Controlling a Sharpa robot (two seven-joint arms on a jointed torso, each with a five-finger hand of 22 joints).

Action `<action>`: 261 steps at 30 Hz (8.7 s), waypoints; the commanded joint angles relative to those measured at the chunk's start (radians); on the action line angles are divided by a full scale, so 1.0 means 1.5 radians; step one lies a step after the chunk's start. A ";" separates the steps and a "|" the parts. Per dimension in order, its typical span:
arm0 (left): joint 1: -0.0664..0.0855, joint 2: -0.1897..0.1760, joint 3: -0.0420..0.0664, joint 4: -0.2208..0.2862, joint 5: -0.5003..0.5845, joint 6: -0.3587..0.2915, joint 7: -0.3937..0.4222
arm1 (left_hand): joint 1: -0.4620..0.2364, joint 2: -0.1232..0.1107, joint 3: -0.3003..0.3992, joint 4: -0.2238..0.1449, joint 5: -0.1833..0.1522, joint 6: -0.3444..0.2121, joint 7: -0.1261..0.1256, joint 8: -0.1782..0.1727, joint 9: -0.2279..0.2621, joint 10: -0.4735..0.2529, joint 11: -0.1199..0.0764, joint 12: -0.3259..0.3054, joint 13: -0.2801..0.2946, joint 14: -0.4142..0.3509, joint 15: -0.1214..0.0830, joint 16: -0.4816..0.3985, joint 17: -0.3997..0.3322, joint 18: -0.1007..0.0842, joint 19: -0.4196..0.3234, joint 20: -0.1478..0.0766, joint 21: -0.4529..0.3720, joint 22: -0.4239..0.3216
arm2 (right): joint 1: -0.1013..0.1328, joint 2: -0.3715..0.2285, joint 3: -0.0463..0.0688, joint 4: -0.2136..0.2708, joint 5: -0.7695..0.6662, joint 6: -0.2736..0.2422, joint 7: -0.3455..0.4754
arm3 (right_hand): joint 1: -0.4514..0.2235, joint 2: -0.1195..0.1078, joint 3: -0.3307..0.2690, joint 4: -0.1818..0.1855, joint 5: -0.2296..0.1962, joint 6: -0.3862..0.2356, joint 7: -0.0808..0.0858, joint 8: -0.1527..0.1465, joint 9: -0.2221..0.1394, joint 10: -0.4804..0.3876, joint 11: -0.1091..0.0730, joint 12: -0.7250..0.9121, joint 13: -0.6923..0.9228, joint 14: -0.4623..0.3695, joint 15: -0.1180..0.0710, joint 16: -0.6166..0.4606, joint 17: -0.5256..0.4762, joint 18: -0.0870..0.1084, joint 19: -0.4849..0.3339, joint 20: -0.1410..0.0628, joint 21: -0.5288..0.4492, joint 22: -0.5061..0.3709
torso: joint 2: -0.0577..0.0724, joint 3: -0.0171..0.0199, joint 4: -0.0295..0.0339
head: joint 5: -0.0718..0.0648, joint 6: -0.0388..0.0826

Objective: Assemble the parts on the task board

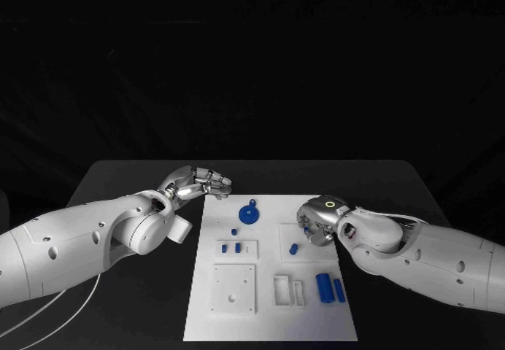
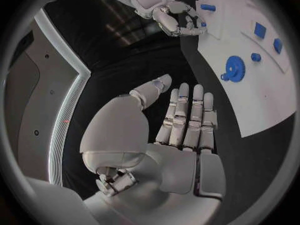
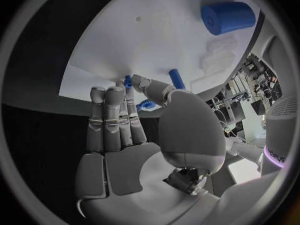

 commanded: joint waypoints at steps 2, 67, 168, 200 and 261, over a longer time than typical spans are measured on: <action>0.001 -0.001 0.000 0.002 0.003 0.013 0.007 | 0.005 -0.001 0.001 0.000 0.003 -0.004 0.002 0.004 0.000 0.003 0.002 -0.003 -0.001 0.003 0.001 -0.004 0.001 0.010 0.003 0.000 -0.004 0.001 | -0.009 0.001 -0.008 -0.005 -0.036 0.034 -0.010 | 0.007 0.004 0.004 -0.004 -0.004 0.017 -0.005 0.009 0.003 0.018 -0.005 0.008 0.006 0.007 -0.009 0.012 0.007 0.010 0.010 -0.004 0.011 0.017 | 0.000 -0.0001 0.0005 | 0.000 -0.003; 0.001 0.018 0.000 -0.045 -0.033 -0.011 0.016 | 0.009 0.004 0.002 0.000 0.004 -0.005 0.001 0.005 0.000 0.003 0.002 -0.002 -0.004 0.006 0.001 -0.010 0.006 0.012 0.008 0.000 -0.007 0.001 | 0.001 -0.006 0.027 0.133 0.069 -0.135 0.059 | 0.012 -0.001 0.032 -0.011 -0.004 0.064 -0.025 0.026 0.010 0.071 -0.028 0.016 0.027 0.009 -0.031 0.057 0.046 0.010 0.026 -0.022 0.058 0.015 | -0.004 0.0023 0.0028 | 0.036 0.001; 0.001 0.043 0.000 -0.076 -0.031 -0.004 0.014 | 0.011 0.005 0.001 0.000 0.002 -0.007 0.002 0.005 -0.001 0.002 0.003 -0.002 -0.008 0.007 0.002 -0.017 0.012 0.011 0.009 0.001 -0.012 0.002 | -0.086 0.110 -0.021 0.104 -0.051 -0.024 0.007 | 0.014 0.002 0.028 -0.011 -0.003 0.063 -0.024 0.025 0.011 0.072 -0.027 0.011 0.029 0.011 -0.030 0.056 0.045 0.010 0.026 -0.023 0.061 0.014 | -0.004 0.0001 0.0028 | 0.109 -0.033; 0.001 0.042 0.000 -0.077 -0.031 -0.002 0.013 | 0.011 0.005 0.001 0.000 0.002 -0.008 0.002 0.005 -0.001 0.002 0.003 -0.002 -0.009 0.007 0.002 -0.019 0.014 0.011 0.010 0.001 -0.013 0.002 | -0.087 0.123 -0.026 0.085 -0.009 -0.007 0.023 | -0.032 -0.003 -0.027 -0.028 0.006 -0.002 0.005 -0.013 -0.003 0.007 0.000 -0.034 0.019 -0.004 -0.004 0.049 0.039 0.010 0.001 -0.010 0.060 0.015 | -0.004 0.0002 0.0030 | 0.107 -0.036; -0.002 0.042 0.000 -0.093 -0.031 0.008 0.016 | 0.012 0.006 0.000 0.000 0.001 -0.009 0.003 0.005 -0.002 0.001 0.004 -0.003 -0.010 0.007 0.002 -0.023 0.016 0.012 0.012 0.001 -0.014 0.003 | -0.008 -0.070 0.021 0.125 0.068 0.087 0.041 | -0.082 0.004 -0.219 -0.044 -0.002 -0.095 0.000 -0.032 -0.025 -0.094 0.035 -0.046 -0.031 -0.058 0.030 0.072 0.007 0.010 -0.039 0.004 0.048 0.010 | -0.004 0.0007 0.0034 | 0.067 -0.008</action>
